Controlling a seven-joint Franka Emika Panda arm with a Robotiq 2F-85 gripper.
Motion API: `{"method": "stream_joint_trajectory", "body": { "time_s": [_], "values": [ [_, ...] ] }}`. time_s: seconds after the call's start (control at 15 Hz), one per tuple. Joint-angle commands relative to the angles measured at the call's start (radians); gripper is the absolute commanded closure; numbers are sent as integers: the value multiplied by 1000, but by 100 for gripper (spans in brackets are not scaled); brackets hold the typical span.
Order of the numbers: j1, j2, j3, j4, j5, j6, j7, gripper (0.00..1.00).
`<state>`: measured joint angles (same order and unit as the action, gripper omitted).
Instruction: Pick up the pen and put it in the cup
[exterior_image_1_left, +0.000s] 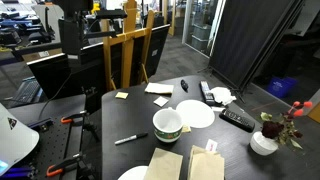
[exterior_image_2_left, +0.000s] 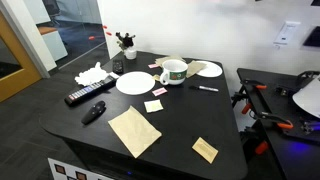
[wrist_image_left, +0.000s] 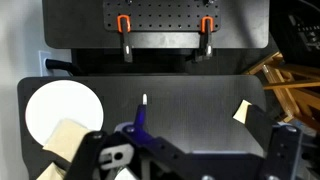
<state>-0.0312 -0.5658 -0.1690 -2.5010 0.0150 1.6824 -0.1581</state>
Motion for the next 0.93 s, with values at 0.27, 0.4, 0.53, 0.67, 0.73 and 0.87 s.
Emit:
{"method": "stream_joint_trajectory", "body": {
  "time_s": [0.27,0.4,0.53,0.67,0.73,0.87],
  "values": [
    [-17,2,15,1,7,-1,-7,0],
    [-17,2,15,1,7,-1,-7,0],
    [-21,-15,23,-27,-5,20,4,0],
    [-27,-40,30,-68,-13,54,10,0],
    [-27,-49,32,-85,-13,70,10,0],
    [-31,-71,35,-129,-14,118,11,0]
  ]
}}
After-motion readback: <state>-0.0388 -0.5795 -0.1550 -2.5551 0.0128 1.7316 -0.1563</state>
